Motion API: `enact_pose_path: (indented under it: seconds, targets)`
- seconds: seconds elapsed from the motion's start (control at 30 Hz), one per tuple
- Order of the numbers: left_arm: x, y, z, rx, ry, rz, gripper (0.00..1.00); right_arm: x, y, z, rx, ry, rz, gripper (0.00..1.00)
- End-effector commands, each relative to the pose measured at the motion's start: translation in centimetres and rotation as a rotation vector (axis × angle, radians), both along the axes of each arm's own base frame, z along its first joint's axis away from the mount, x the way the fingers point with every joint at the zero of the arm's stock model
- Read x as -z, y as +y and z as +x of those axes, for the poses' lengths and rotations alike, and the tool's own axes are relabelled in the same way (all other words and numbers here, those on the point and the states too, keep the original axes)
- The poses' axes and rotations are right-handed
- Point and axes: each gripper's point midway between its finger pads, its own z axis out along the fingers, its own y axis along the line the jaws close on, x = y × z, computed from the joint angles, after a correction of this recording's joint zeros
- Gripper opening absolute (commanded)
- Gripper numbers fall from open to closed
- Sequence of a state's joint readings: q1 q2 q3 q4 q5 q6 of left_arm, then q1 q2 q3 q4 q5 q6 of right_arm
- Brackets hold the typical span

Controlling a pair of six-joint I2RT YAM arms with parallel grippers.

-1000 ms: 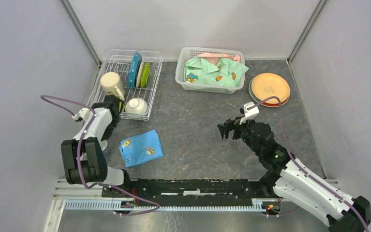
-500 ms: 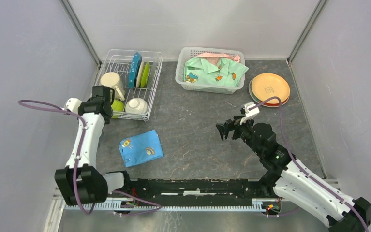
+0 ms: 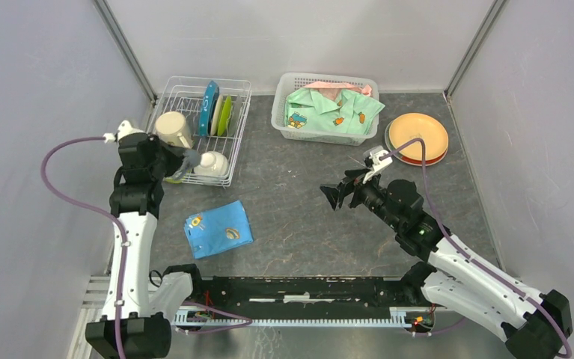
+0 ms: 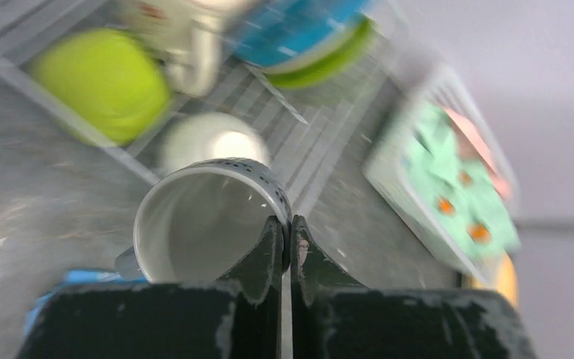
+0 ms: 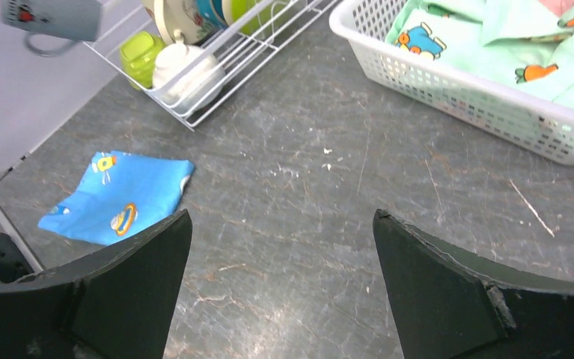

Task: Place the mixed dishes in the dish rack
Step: Pick up the cup at the corner of the board.

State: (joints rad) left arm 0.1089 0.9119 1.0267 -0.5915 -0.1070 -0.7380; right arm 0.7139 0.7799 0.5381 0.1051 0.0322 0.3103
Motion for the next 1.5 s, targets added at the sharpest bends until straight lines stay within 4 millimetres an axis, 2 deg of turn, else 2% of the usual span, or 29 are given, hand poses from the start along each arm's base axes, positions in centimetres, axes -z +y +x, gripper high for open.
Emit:
enact_pose_path:
  seconds: [0.0,0.1,0.13,0.2,0.4,0.47,0.57,0.7,0.8,0.9,1.1,1.2,1.33,1.47]
  targets:
    - [-6.0,-9.6,1.4,0.590,-0.322,-0.063,0.02,-5.5,0.9,0.2,-0.033,-0.141,0.101,0.98]
    - [-7.0,-13.4,0.5,0.779,-0.395,-0.208,0.02,-6.2,0.9,0.4,-0.031,-0.182,0.107,0.98]
    - [-6.8,-16.1,-0.4,0.926,-0.395,-0.245,0.02,-6.8,2.0,0.1,-0.095,-0.228,0.109,0.98]
    - [-6.6,-18.1,-1.4,1.035,-0.384,-0.249,0.02,-7.0,2.7,-0.2,-0.145,-0.255,0.094,0.98]
    - [-5.3,-23.5,-4.6,1.295,-0.329,-0.294,0.02,-7.4,5.2,-1.2,-0.314,-0.311,0.051,0.86]
    - [-4.6,-25.2,-5.7,1.375,-0.295,-0.311,0.02,-7.5,5.7,-1.2,-0.333,-0.305,0.051,0.86]
    - [-3.4,-27.4,-7.1,1.488,-0.233,-0.312,0.02,-7.6,6.2,-1.0,-0.344,-0.295,0.051,0.93]
    - [-2.2,-28.7,-8.0,1.542,-0.180,-0.315,0.02,-6.8,7.0,-1.1,-0.390,-0.277,0.036,0.97]
    - [-1.7,-29.2,-8.3,1.561,-0.164,-0.319,0.02,-5.1,7.4,-0.9,-0.400,-0.201,0.018,0.97]
    - [-1.3,-29.7,-8.6,1.582,-0.150,-0.318,0.02,-3.9,8.7,-2.1,-0.487,-0.142,0.037,0.97]
    - [-0.2,-30.6,-8.8,1.606,-0.098,-0.322,0.02,-2.8,10.1,-2.7,-0.535,-0.103,0.031,0.93]
    - [-0.2,-31.0,-8.8,1.619,-0.090,-0.327,0.02,-1.5,10.6,-2.8,-0.552,-0.065,0.010,0.91]
    - [-0.1,-31.5,-8.9,1.639,-0.076,-0.318,0.02,-0.6,11.1,-2.7,-0.554,-0.021,0.010,0.81]
    - [0.2,-31.5,-8.7,1.637,-0.066,-0.315,0.02,0.1,11.2,-2.6,-0.540,0.019,0.025,0.61]
